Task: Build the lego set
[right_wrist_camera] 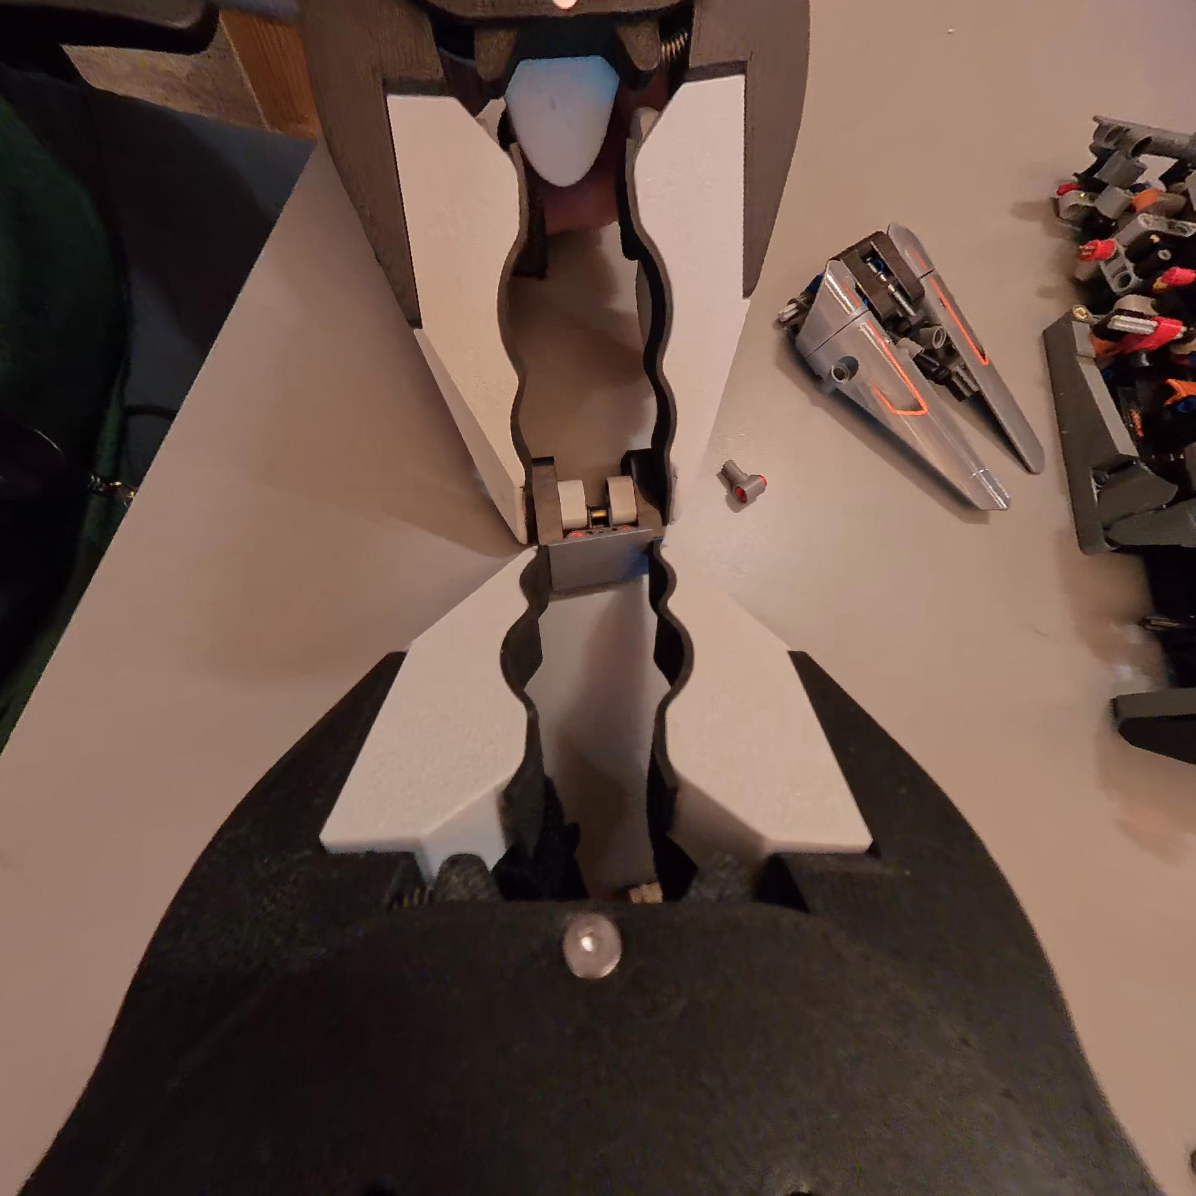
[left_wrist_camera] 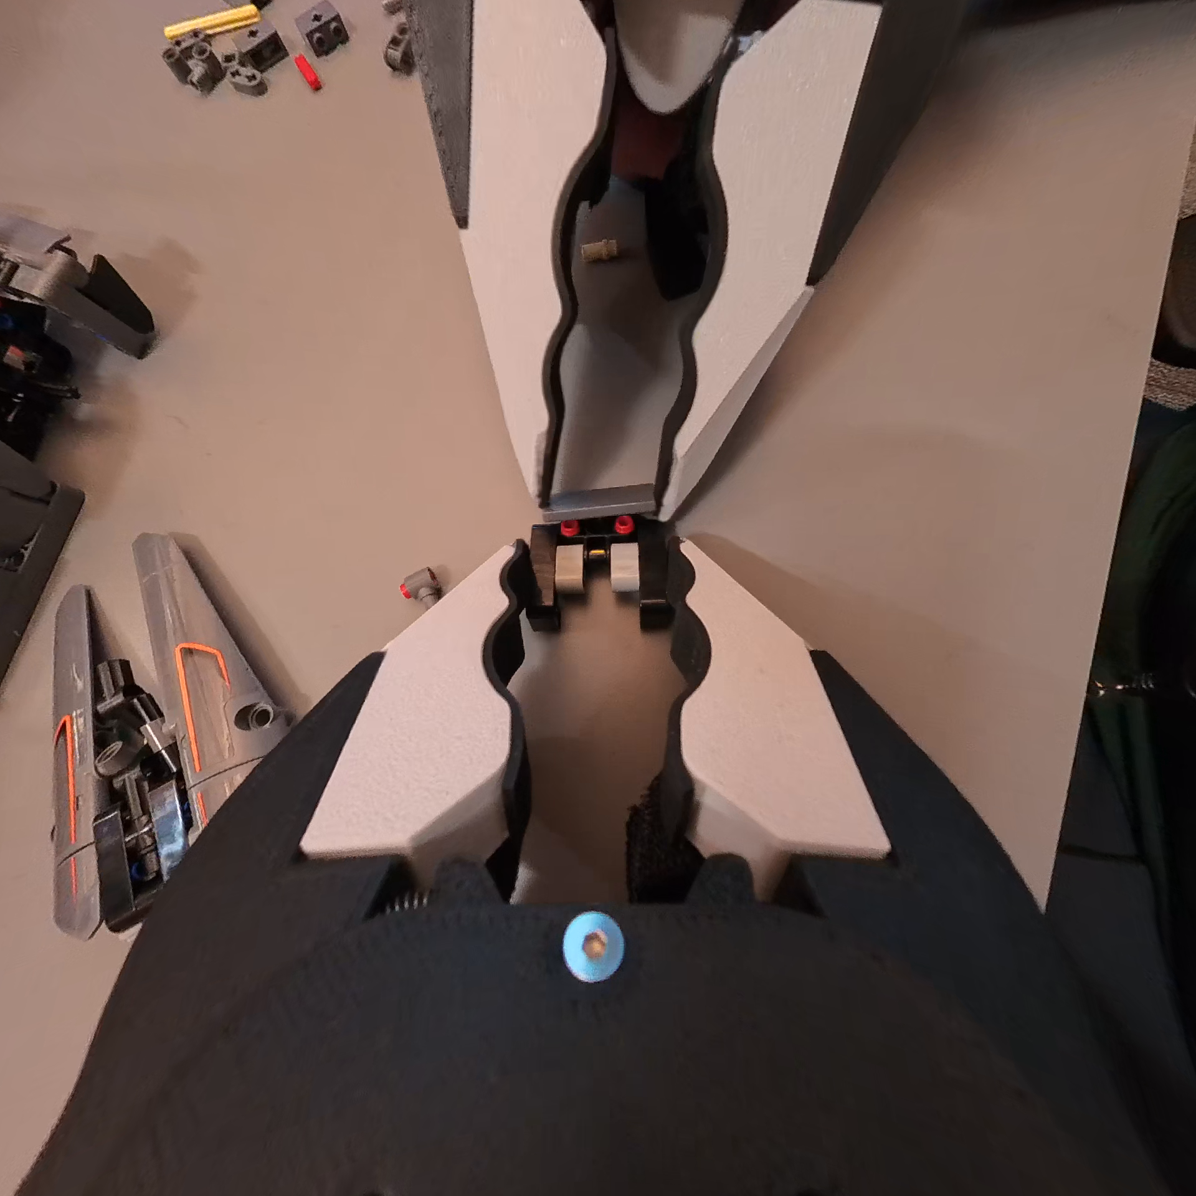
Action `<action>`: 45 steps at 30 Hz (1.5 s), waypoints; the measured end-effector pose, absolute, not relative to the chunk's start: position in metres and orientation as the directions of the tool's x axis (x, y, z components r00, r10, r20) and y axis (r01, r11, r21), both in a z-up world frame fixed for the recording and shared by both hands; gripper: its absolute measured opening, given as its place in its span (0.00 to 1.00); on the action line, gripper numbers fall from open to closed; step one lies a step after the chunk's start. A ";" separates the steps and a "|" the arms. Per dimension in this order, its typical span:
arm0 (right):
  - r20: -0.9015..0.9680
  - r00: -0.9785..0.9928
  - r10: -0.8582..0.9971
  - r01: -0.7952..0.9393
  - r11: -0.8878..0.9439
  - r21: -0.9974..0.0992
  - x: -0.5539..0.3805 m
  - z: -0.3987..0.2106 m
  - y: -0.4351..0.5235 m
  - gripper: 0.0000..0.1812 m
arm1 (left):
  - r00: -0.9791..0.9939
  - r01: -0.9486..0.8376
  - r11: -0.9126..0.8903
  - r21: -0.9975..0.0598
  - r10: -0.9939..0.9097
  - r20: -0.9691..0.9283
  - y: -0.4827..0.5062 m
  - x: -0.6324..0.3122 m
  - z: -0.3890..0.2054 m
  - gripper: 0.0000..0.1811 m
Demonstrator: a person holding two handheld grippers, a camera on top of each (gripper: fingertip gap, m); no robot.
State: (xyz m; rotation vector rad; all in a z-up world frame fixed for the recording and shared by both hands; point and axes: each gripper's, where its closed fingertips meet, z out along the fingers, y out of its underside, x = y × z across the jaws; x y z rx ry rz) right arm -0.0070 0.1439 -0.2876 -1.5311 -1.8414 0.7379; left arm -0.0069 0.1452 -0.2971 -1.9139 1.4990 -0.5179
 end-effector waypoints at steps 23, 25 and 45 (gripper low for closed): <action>0.103 -0.137 0.985 0.652 0.169 -0.739 -0.005 -0.288 0.141 0.09 | 0.272 -0.686 -0.140 -0.714 -0.960 -0.073 0.144 -0.004 -0.297 0.23; 0.101 -0.139 0.985 0.650 0.167 -0.741 -0.005 -0.288 0.141 0.09 | 0.273 -0.682 -0.140 -0.718 -0.959 -0.072 0.144 -0.004 -0.297 0.23; 0.108 -0.172 0.979 0.651 0.195 -0.733 -0.003 -0.287 0.135 0.07 | 0.273 -0.682 -0.135 -0.719 -0.959 -0.079 0.144 -0.004 -0.297 0.23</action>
